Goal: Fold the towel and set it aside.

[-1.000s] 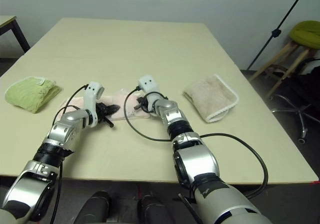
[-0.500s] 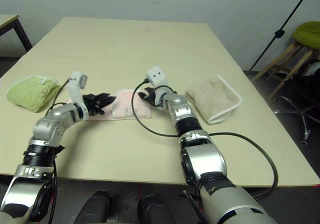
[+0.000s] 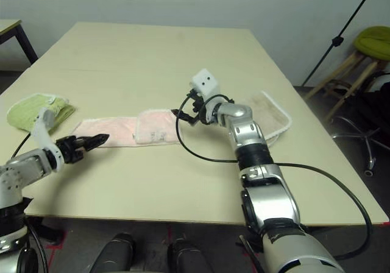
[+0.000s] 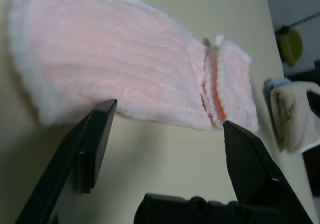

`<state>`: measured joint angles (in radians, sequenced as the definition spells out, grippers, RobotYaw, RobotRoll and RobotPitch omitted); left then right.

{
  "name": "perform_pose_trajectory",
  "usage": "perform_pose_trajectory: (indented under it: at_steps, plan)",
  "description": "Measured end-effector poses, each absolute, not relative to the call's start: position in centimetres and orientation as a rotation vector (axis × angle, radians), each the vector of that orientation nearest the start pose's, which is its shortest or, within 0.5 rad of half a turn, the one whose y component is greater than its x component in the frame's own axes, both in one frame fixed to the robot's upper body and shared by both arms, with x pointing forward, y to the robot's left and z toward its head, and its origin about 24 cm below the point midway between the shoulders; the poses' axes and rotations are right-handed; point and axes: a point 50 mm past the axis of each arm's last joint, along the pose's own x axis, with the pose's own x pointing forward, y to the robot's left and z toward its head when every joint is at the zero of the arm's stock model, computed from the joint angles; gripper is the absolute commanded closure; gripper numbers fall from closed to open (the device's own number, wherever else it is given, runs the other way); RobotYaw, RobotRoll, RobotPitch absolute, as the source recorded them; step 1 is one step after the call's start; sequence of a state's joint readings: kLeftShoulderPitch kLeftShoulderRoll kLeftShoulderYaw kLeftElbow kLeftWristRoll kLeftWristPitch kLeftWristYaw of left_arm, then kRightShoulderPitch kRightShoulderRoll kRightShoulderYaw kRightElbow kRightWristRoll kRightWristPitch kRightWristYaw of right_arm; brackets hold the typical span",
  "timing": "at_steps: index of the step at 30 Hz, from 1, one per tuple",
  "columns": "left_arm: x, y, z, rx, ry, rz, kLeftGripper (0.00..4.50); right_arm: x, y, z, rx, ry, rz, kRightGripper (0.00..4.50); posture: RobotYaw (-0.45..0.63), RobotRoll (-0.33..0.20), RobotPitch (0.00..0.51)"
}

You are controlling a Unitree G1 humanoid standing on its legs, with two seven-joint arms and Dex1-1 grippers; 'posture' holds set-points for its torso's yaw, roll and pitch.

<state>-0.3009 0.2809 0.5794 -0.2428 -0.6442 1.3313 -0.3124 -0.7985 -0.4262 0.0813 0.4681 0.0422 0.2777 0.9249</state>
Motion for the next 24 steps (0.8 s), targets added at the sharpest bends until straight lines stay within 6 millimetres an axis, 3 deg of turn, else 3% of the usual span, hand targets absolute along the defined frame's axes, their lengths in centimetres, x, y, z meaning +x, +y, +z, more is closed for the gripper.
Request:
perform_pose_trajectory:
  at_steps: [8, 16, 19, 24]
  plan:
    - [26.3, 21.6, 9.8, -0.705, 0.559, -0.223, 0.03, 34.0, -17.3, 15.1, -0.481, 0.301, 1.058, 0.00, 0.13, 0.000, 0.083]
    - [28.8, 21.5, 8.9, -0.815, 0.512, -0.049, 0.03, 32.9, -16.9, 16.0, -0.514, 0.308, 1.134, 0.00, 0.11, 0.000, 0.084]
    - [29.1, 21.3, 8.7, -0.829, 0.489, -0.021, 0.66, 32.7, -16.8, 15.9, -0.517, 0.307, 1.140, 0.00, 0.11, 0.000, 0.084]
    - [28.9, 21.4, 7.9, -0.805, 0.480, 0.015, 2.36, 32.4, -16.9, 15.8, -0.522, 0.314, 1.153, 0.00, 0.12, 0.000, 0.082]
